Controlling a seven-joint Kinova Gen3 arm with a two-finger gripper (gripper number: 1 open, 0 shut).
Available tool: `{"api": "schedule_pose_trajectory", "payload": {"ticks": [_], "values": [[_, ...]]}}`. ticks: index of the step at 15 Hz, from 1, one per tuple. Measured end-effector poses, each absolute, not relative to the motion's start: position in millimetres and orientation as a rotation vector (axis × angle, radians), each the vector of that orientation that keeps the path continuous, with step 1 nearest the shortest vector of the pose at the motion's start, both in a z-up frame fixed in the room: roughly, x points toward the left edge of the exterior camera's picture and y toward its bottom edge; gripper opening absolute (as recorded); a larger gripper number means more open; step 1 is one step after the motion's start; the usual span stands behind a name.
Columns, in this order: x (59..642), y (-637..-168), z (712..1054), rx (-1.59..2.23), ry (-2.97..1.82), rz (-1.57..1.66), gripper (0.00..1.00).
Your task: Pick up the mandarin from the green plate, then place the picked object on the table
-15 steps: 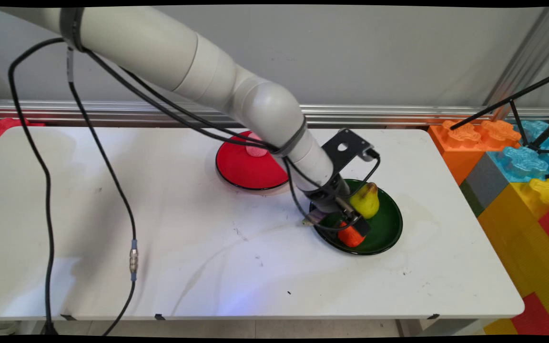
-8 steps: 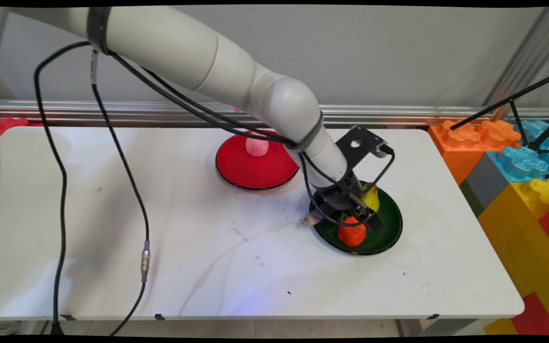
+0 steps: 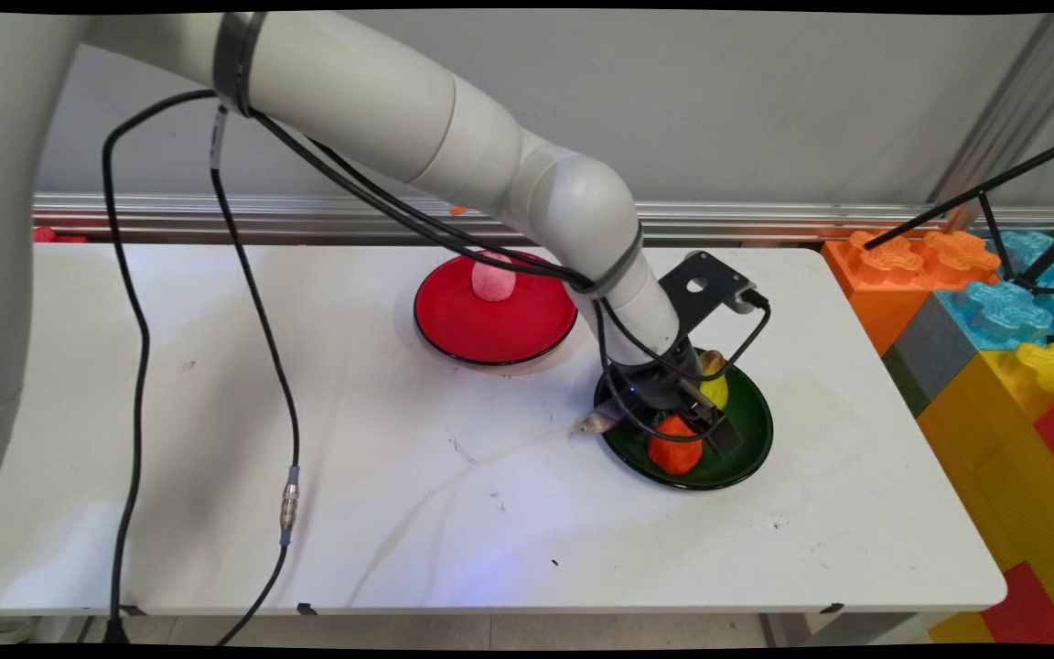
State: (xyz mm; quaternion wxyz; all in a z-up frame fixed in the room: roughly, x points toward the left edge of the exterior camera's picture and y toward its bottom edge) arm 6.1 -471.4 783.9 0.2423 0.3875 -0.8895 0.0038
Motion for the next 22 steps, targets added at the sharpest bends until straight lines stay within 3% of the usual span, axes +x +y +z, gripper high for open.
{"api": "schedule_pose_trajectory", "payload": {"ticks": [9,10,22], "values": [[-3.6,-475.9,775.4,1.069,-2.464,0.012,1.00],[-4.5,-476.3,774.8,1.068,-2.467,0.012,0.00],[-15.4,-478.8,774.3,1.056,-2.479,-0.016,0.00]]}}
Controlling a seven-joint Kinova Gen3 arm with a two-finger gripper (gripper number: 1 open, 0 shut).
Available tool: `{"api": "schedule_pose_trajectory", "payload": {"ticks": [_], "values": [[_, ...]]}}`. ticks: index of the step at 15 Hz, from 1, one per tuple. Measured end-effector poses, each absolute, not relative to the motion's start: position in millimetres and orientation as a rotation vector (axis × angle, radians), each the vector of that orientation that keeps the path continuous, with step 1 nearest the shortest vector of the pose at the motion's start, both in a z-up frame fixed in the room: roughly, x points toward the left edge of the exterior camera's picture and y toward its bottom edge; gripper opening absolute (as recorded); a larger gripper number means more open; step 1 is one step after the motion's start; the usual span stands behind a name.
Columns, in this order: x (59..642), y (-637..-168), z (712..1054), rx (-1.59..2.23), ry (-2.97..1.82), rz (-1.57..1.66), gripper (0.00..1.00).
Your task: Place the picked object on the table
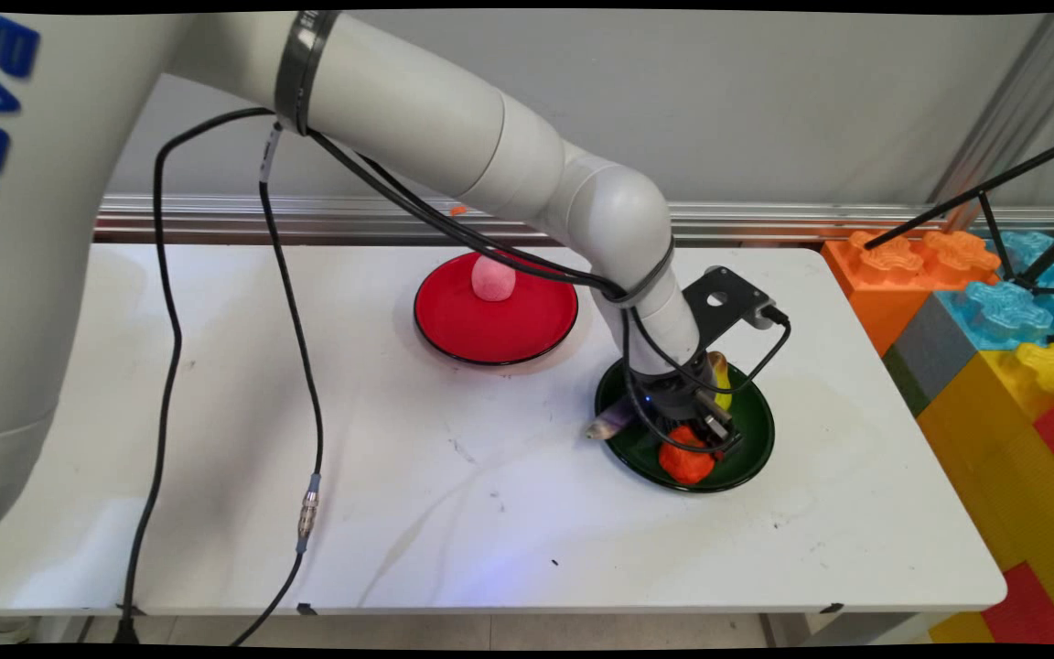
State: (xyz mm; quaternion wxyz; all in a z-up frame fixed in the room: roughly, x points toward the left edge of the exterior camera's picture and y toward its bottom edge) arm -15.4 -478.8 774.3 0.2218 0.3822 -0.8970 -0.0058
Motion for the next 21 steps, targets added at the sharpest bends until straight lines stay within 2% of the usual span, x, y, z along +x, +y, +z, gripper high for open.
{"api": "schedule_pose_trajectory", "payload": {"ticks": [15,21], "values": [[0.0,-487.2,857.8,0.957,-2.400,0.039,0.00],[33.3,-475.1,888.6,0.858,-2.386,0.040,0.00]]}}
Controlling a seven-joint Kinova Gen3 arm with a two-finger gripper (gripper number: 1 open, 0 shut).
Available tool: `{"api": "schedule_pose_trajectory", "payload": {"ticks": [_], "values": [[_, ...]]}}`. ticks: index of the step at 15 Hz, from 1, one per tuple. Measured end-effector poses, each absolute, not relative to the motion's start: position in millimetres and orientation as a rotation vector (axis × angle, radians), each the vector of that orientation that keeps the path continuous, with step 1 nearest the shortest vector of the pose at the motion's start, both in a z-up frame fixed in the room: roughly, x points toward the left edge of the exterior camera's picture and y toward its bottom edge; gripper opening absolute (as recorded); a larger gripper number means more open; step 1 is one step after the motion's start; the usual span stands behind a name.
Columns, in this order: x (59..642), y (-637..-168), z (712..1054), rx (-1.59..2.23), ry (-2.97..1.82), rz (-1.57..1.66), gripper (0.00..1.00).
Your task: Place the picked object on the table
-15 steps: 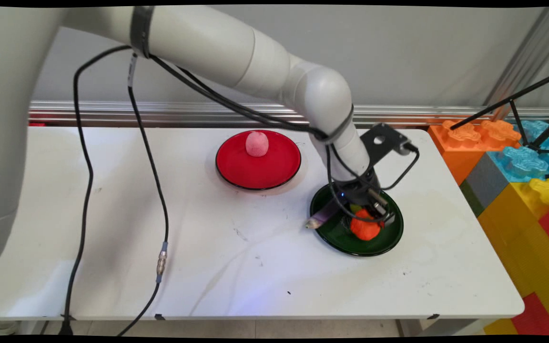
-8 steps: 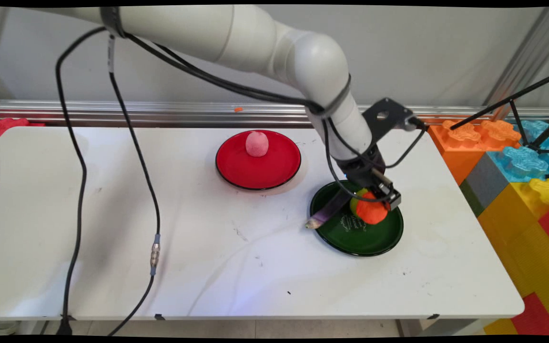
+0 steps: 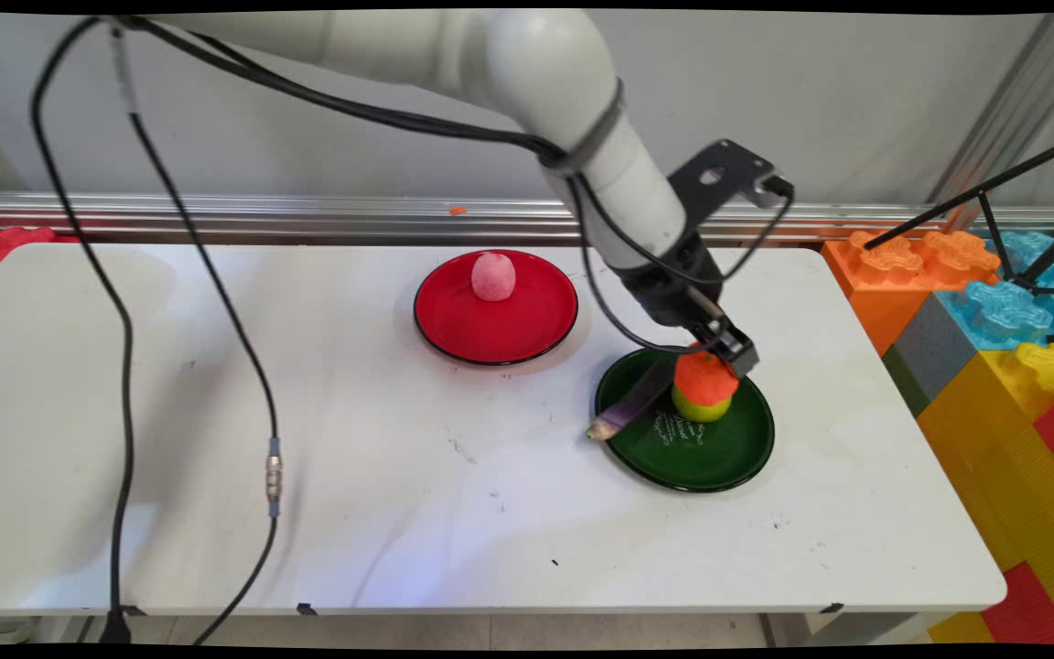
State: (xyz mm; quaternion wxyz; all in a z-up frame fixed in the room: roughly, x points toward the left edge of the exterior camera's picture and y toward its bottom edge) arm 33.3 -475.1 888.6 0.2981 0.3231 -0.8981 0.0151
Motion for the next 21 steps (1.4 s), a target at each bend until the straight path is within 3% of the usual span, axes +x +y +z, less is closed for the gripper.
{"api": "schedule_pose_trajectory", "payload": {"ticks": [11,21], "values": [[125.9,-449.3,892.9,0.699,-2.438,0.030,0.00],[214.2,-420.0,860.6,0.667,-2.488,-0.003,0.00]]}}
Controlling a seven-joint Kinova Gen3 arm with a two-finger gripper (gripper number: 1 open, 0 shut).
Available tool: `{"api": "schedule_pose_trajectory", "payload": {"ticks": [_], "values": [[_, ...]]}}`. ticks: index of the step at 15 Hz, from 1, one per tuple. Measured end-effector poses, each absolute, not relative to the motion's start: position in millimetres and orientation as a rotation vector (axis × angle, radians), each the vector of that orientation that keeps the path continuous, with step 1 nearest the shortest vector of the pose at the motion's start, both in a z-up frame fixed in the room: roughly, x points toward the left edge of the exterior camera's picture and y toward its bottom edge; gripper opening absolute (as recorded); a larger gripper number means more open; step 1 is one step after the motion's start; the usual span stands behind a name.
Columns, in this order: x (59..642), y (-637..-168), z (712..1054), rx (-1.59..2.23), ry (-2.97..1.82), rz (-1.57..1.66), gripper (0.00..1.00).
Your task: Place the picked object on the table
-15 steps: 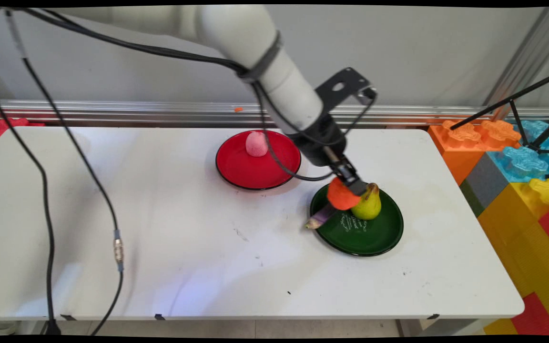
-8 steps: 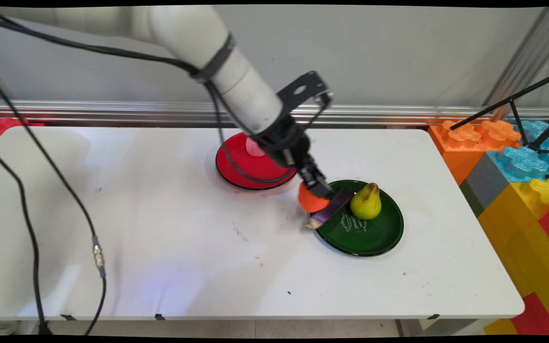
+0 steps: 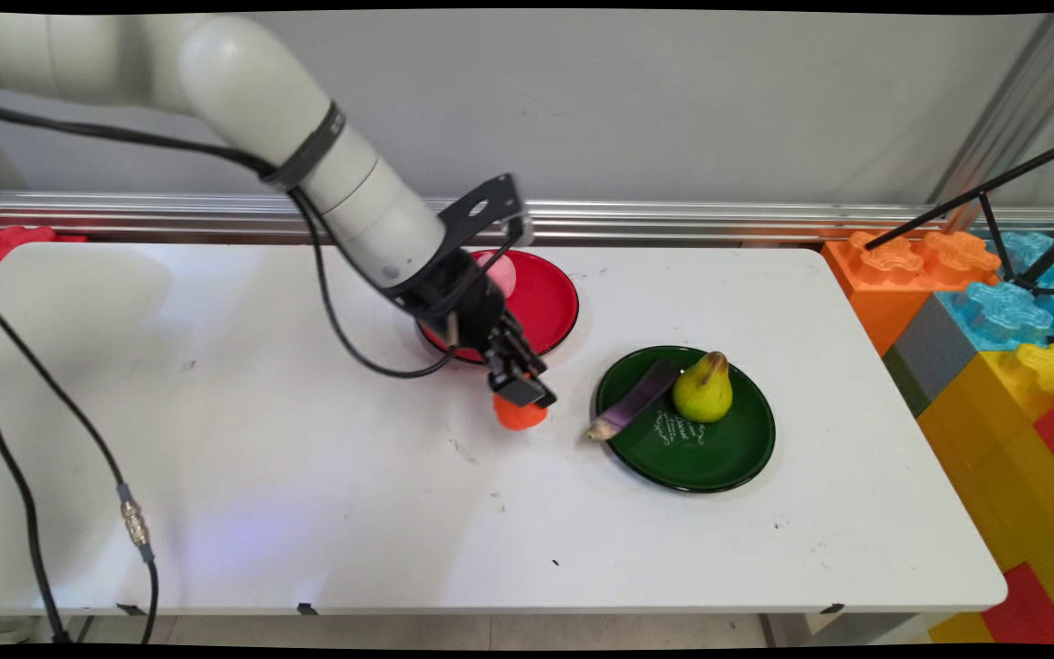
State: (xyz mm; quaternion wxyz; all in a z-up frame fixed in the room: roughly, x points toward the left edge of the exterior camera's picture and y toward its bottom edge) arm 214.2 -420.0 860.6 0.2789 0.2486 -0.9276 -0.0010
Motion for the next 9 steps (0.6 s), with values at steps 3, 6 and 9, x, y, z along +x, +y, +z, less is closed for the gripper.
{"api": "schedule_pose_trajectory", "payload": {"ticks": [3,6,9], "values": [[229.0,-416.8,842.0,0.673,-2.497,0.005,0.00],[238.7,-417.5,821.5,0.681,-2.510,0.022,0.00],[243.1,-418.8,808.6,0.684,-2.512,0.031,0.00]]}}
